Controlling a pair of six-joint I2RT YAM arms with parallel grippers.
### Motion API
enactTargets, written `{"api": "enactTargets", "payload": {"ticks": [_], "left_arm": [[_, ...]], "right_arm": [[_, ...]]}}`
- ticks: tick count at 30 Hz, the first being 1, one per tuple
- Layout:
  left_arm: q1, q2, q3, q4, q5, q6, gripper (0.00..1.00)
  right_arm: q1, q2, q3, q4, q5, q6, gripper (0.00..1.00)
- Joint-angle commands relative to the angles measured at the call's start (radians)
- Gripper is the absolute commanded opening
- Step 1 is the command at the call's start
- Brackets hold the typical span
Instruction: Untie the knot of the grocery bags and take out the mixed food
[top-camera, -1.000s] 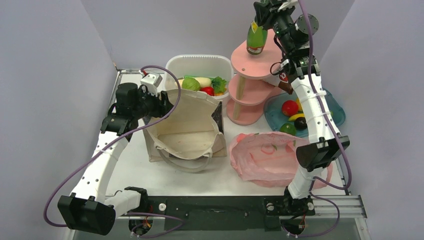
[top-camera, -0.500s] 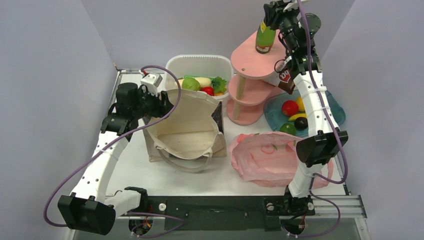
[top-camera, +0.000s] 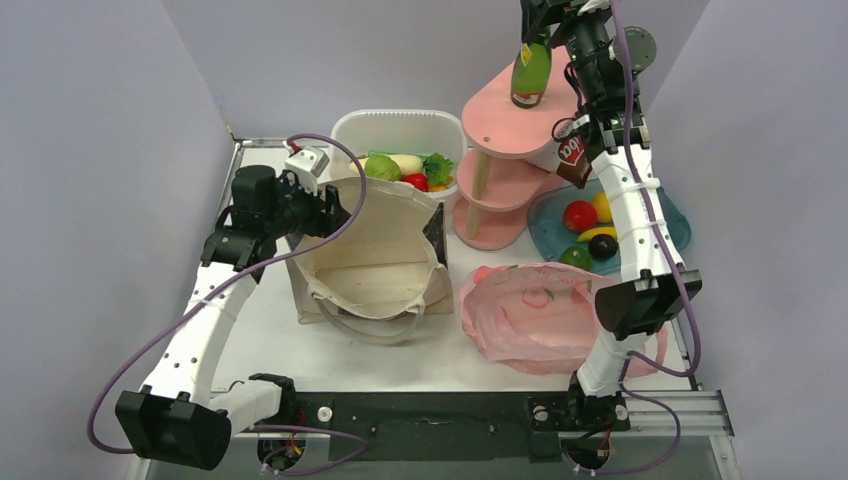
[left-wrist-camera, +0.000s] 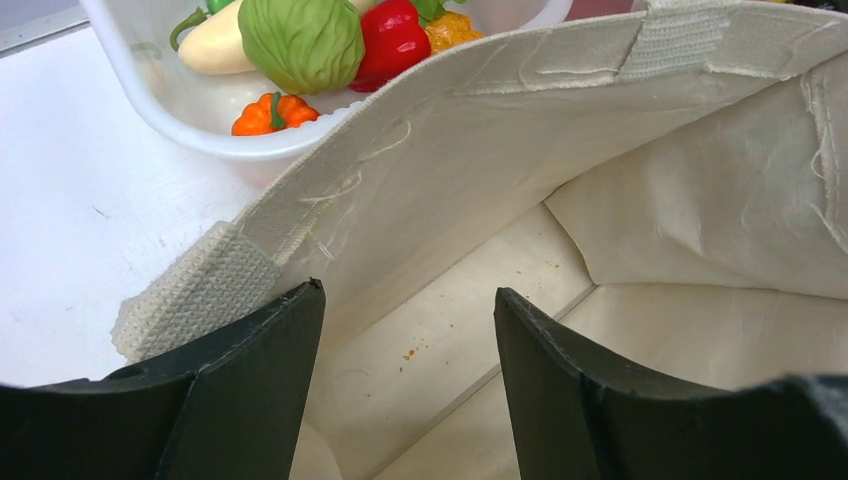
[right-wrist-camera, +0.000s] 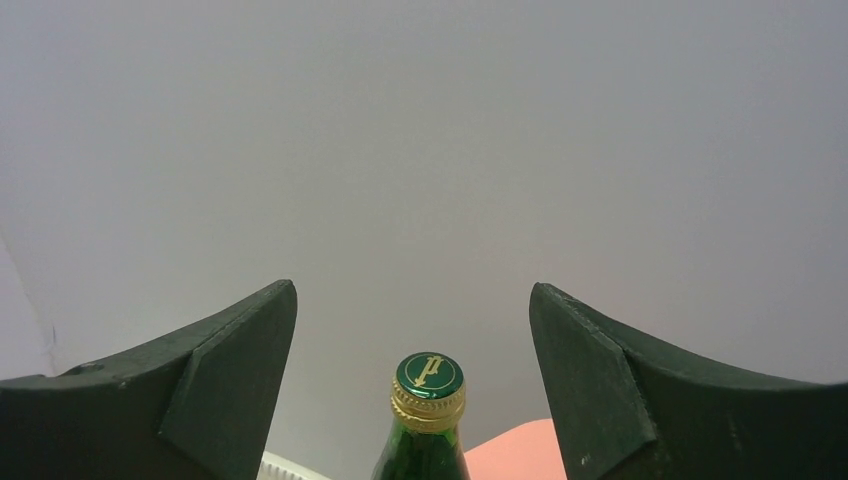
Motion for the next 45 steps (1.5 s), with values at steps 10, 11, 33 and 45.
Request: {"api": "enactTargets", "payload": {"ticks": [10, 11, 33, 45], "left_arm": [[-0.001, -0.068, 0.145, -0.077, 0.287, 0.206, 0.64], [-0.001, -0.068, 0.153, -0.075, 0.302, 0.214, 0.64], [-0.417, 0.077, 0.337, -0.153, 0.199, 0.443, 0.63], [-0.487, 0.078, 0.319, -0.181, 0.103, 0.457, 0.63]], "right_arm": [[0.053, -0.373, -0.178, -0.166, -0.178, 0.039, 0.81], [0.055, -0.43, -0.254, -0.202, -0.194, 0.039, 0.81], [0.015, -0.861, -1.025, -1.092, 0.036, -0.808, 0.43], [0.017, -0.665, -1.102, -1.68, -0.209, -1.236, 0.49]]}}
